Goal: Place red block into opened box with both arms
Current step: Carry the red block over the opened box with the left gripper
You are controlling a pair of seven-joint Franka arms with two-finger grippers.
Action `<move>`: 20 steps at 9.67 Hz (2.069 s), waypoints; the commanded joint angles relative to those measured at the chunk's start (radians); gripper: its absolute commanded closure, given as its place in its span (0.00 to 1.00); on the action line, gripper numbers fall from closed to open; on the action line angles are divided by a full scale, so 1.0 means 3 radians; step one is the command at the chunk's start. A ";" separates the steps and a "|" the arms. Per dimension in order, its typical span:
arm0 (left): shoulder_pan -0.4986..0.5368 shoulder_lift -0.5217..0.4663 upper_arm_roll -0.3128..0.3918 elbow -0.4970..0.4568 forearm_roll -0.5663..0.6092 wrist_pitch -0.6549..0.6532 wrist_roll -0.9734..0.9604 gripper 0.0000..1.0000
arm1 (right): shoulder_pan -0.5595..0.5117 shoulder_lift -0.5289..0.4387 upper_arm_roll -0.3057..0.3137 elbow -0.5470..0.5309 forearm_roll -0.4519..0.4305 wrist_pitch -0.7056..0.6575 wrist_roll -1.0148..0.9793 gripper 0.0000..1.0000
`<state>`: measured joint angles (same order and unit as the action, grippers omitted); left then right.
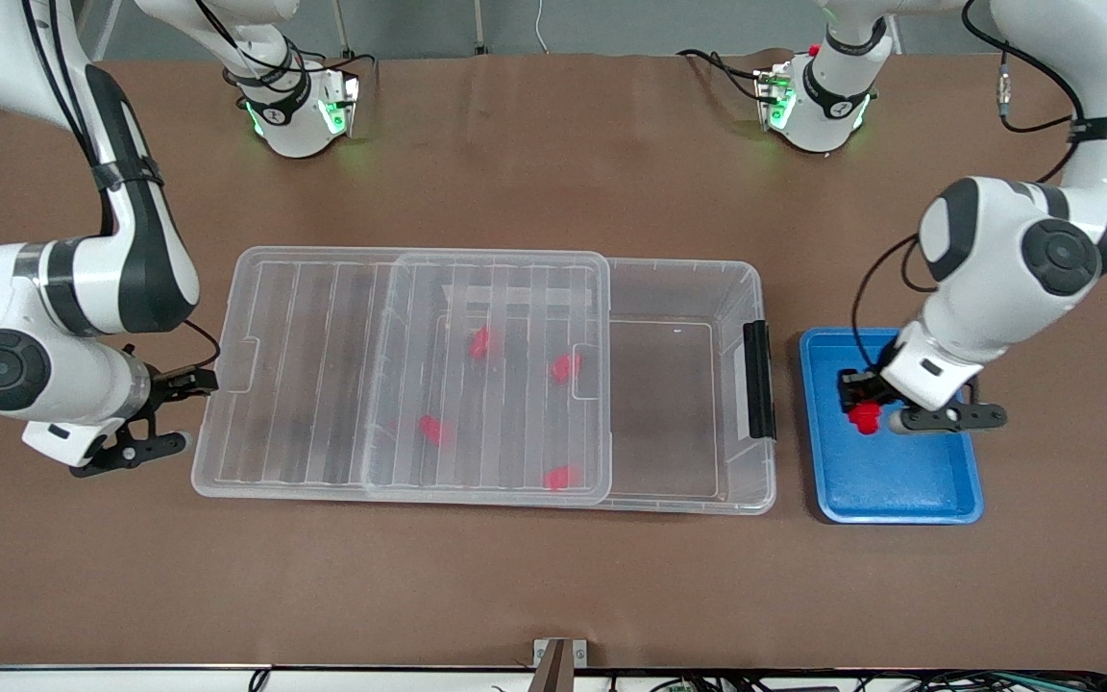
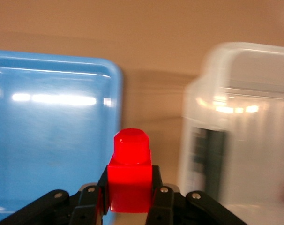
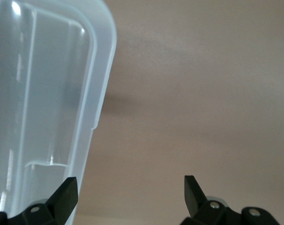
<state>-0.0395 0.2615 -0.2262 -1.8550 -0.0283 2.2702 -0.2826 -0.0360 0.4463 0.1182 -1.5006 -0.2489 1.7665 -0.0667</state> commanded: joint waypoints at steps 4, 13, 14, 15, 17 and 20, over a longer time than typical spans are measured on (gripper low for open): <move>-0.0109 0.0680 -0.0824 0.0394 0.0660 -0.0046 -0.1126 1.00 | -0.0028 -0.0882 -0.0382 0.0175 0.0525 -0.0216 0.0641 0.00; -0.0175 0.1951 -0.0974 0.0845 0.1352 0.0005 -0.1400 0.60 | -0.0074 -0.1299 -0.0788 0.0052 0.0733 -0.0775 0.0596 0.00; -0.0175 0.1921 -0.0974 0.0850 0.1368 0.0015 -0.1395 0.01 | -0.0079 -0.1299 -0.0788 0.0057 0.0733 -0.0780 0.0575 0.00; -0.0160 0.1829 -0.0984 0.0850 0.1352 0.0010 -0.1400 0.00 | -0.0079 -0.1304 -0.0808 0.0057 0.0733 -0.0800 0.0403 0.00; -0.0139 0.1472 -0.0995 0.0810 0.1327 -0.0091 -0.1395 0.00 | -0.0064 -0.1304 -0.0834 0.0068 0.0743 -0.0790 0.0370 0.00; -0.0088 0.0665 -0.0934 0.0820 0.0827 -0.0867 -0.1248 0.00 | -0.0059 -0.1304 -0.0824 0.0124 0.0917 -0.0811 0.0350 0.00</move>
<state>-0.0769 0.5629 -0.5283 -1.5584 0.2749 2.0831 -0.6840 -0.0538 0.0728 -0.1281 -1.4604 -0.0001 1.5236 0.0541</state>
